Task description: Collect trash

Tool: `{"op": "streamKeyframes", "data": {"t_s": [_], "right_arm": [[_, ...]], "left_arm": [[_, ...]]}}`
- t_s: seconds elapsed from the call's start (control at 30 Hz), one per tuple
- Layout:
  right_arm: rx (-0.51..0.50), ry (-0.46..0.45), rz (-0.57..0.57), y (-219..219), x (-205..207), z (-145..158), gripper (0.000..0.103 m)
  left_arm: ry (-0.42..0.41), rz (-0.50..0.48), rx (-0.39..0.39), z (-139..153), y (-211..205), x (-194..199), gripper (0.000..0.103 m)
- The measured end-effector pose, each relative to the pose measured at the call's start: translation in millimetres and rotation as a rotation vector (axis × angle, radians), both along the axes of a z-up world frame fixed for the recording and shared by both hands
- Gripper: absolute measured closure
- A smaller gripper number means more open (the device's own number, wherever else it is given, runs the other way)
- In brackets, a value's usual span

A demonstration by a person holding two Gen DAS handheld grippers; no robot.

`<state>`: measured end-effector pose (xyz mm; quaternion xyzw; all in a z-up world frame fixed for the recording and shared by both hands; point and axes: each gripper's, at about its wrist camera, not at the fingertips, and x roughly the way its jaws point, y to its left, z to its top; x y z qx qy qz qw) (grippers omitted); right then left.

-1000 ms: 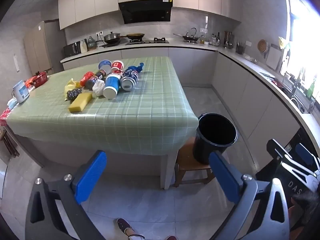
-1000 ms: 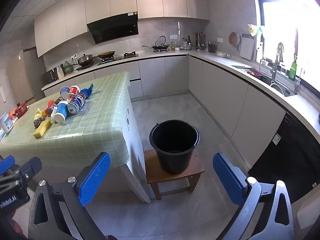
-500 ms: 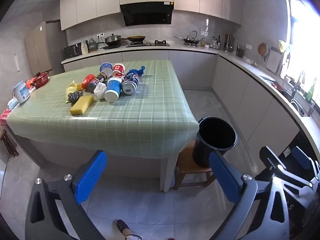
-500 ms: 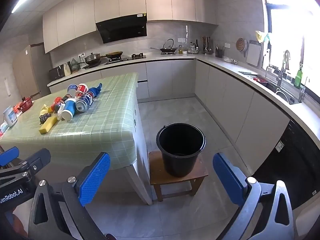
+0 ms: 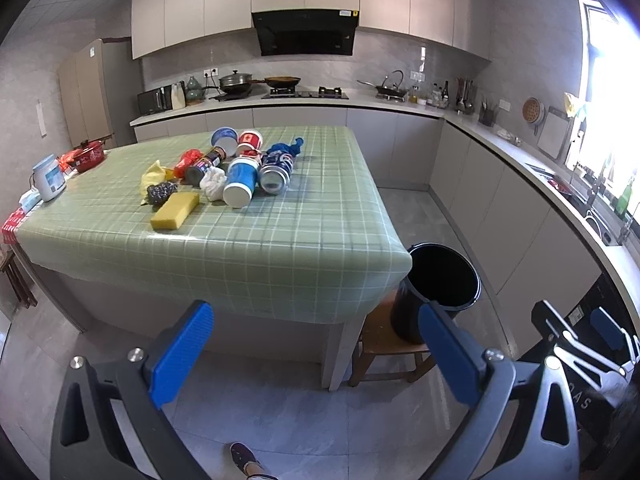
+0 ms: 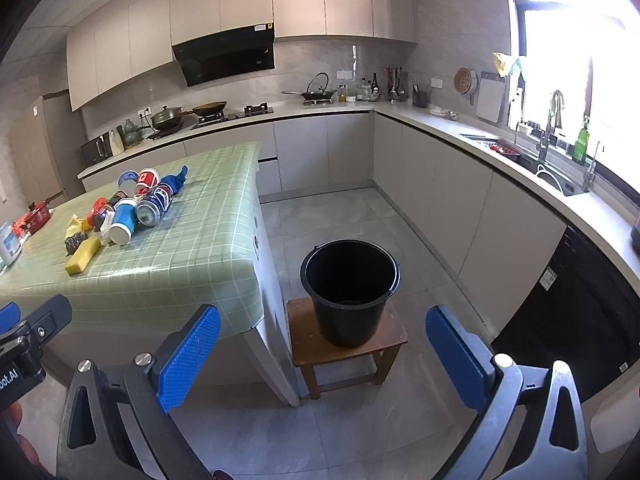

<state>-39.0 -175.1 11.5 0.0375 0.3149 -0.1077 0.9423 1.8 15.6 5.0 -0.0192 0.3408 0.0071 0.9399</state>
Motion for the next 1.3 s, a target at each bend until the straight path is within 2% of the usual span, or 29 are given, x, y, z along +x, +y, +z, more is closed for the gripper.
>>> {"op": "streamKeyframes", "data": {"t_s": [0.17, 0.63, 1.3], "right_arm": [[-0.013, -0.006, -0.007, 4, 0, 2, 0.0], [-0.006, -0.048, -0.002, 5, -3, 8, 0.0], [0.006, -0.032, 0.013, 0, 14, 4, 0.0]], "left_arm": [[0.006, -0.004, -0.003, -3, 1, -2, 0.0], [-0.042, 0.008, 0.011, 0, 1, -9, 0.0], [-0.037, 0.007, 0.013, 0, -1, 1, 0.0]]}}
